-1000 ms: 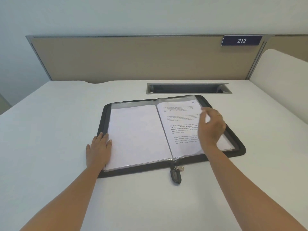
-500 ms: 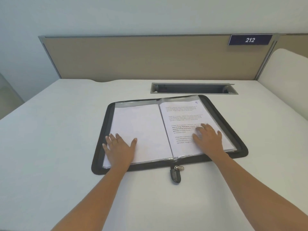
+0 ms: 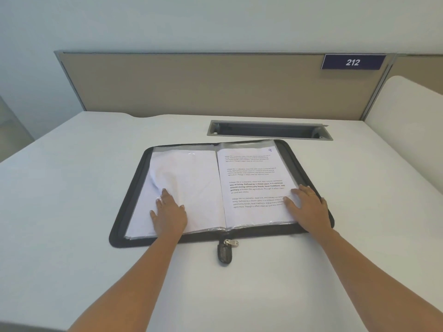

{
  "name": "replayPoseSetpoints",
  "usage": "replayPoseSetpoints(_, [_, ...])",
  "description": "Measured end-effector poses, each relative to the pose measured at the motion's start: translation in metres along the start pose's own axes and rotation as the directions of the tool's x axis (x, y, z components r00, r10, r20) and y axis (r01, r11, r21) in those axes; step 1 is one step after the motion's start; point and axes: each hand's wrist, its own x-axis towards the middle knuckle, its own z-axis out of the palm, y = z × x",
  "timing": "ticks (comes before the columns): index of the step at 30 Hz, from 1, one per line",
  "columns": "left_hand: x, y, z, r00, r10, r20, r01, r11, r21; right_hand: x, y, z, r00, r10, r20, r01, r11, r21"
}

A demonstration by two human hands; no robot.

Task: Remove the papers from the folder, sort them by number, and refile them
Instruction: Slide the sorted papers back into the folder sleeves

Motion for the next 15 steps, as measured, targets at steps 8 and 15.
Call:
replayPoseSetpoints(8, [-0.01,0.077,-0.022,0.995,-0.003,-0.101,-0.052,0.837,-0.544,0.009,0.018,-0.019,0.994,0.024,-0.104,0.004,0.966,0.259])
replayPoseSetpoints(15, [-0.062,0.16,-0.009,0.82,0.546,-0.173,-0.5,0.535,-0.681,0.013,0.032,-0.029,0.983,0.122,-0.135,-0.034,0.853,0.52])
